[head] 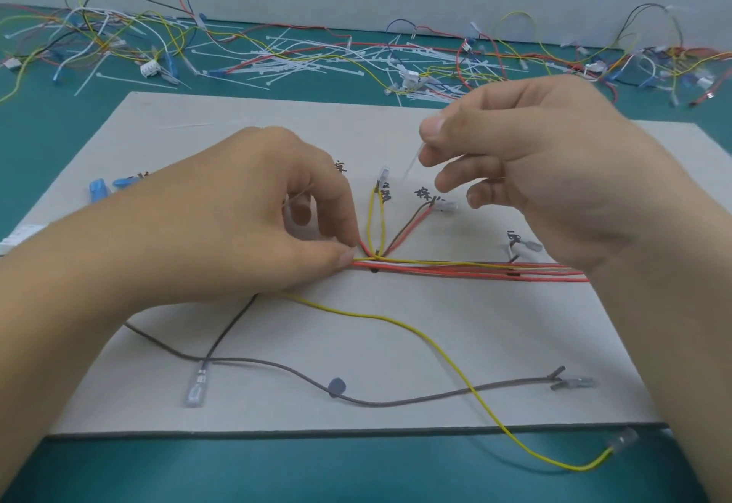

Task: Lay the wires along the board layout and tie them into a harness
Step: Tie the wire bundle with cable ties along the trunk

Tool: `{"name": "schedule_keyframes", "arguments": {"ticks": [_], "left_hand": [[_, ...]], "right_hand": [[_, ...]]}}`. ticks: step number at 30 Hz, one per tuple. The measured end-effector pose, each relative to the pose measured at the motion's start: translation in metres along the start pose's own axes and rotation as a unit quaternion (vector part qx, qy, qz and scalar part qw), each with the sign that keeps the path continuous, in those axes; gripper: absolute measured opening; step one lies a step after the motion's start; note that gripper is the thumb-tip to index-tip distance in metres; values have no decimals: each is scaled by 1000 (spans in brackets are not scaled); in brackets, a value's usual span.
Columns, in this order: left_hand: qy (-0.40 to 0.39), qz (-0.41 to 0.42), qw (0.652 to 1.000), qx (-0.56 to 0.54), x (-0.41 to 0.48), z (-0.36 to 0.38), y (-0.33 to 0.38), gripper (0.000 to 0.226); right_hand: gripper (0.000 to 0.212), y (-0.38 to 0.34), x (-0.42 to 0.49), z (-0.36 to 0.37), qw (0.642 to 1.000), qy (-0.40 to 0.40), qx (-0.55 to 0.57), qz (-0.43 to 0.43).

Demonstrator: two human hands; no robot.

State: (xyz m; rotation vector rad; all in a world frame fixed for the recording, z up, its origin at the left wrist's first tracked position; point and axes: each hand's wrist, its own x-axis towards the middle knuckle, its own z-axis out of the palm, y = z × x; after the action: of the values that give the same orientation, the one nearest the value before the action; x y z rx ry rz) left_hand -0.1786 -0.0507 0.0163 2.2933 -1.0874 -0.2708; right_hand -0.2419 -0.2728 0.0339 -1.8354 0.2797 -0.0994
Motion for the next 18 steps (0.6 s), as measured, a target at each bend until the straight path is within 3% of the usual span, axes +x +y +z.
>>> {"name": "schedule_keyframes", "arguments": {"ticks": [8, 18], "left_hand": [[-25, 9, 1000, 3, 0, 1, 3, 14], [-43, 18, 997, 62, 0, 5, 2, 19]], "right_hand": [[11, 6, 2, 5, 996, 49, -66, -32], [11, 13, -1, 24, 987, -22, -153, -55]]}}
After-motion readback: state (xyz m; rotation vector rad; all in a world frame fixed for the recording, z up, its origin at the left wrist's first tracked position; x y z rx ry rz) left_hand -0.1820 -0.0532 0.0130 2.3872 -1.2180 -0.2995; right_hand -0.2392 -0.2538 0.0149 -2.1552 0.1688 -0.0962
